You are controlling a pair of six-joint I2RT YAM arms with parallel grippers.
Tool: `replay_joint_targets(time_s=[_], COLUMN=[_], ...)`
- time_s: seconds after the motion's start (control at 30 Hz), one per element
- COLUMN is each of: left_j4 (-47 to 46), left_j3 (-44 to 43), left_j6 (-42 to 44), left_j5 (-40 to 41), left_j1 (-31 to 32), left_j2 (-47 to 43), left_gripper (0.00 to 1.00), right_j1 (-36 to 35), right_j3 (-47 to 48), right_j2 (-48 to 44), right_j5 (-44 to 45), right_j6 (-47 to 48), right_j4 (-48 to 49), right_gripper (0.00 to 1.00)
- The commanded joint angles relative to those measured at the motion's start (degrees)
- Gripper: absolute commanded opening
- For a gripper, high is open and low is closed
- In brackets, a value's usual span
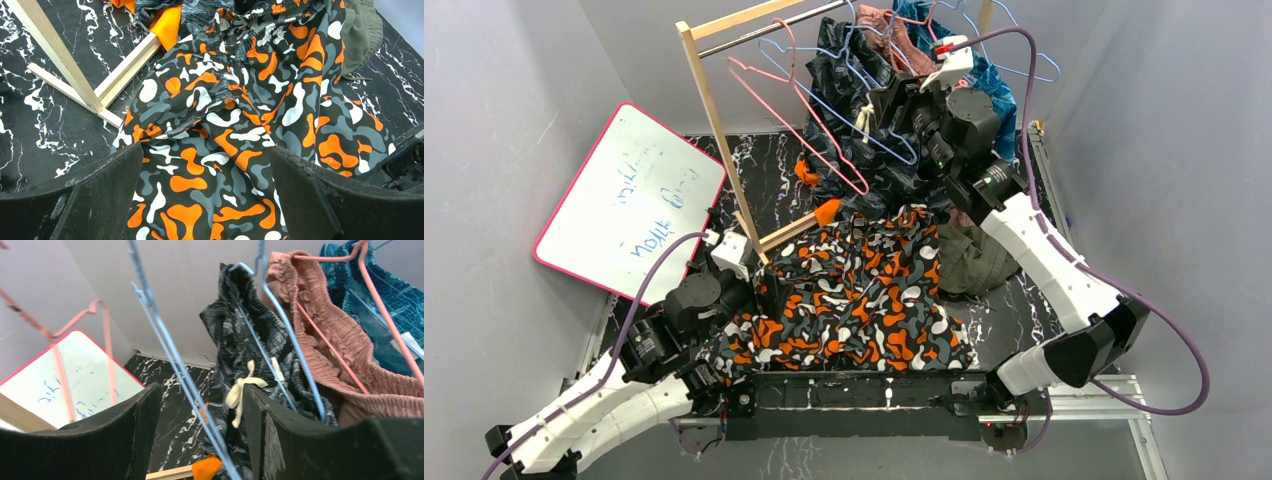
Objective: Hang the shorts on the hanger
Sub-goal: Pick up the hanger from the clothesline.
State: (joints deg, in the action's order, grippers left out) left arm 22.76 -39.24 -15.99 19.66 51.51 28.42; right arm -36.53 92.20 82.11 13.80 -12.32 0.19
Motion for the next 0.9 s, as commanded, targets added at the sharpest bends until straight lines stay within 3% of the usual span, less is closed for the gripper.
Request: replay_joint_targets(time_s=[0.0, 0.3, 0.6, 0.77, 0.87], left_j4=[-0.2, -0.3, -0.2, -0.2, -0.2], left_j3=[-1.2, -1.0, -1.0, -1.1, -1.1], left_j6=[0.7, 1.1, 1.8, 1.9, 2.0], left_j5=[-1.2, -1.4, -1.4, -1.3, -1.5], left_j1=[-0.8, -0.8, -0.9, -0.8, -0.9], left_j2=[-0.1, 0.2, 1.7, 2.2, 2.4], left_gripper=[0.98, 0.98, 0.98, 0.98, 0.98], right_j1=[3.0, 3.8, 3.9, 3.9, 3.9], right_j3=[1.8, 0.9, 1.8, 2.0, 2.8], right_j2=[2.1, 5.2, 7.8, 8.5, 8.9], right_j5=[-6.2, -7.7, -10.5, -10.2, -9.3], right_j6=[-1.3, -1.8, -1.8, -1.5, -1.4], right_j4=[2.2, 2.9, 3.2, 3.5, 3.2], right_gripper=[0.68, 0.56, 0.13, 0.14, 0.27])
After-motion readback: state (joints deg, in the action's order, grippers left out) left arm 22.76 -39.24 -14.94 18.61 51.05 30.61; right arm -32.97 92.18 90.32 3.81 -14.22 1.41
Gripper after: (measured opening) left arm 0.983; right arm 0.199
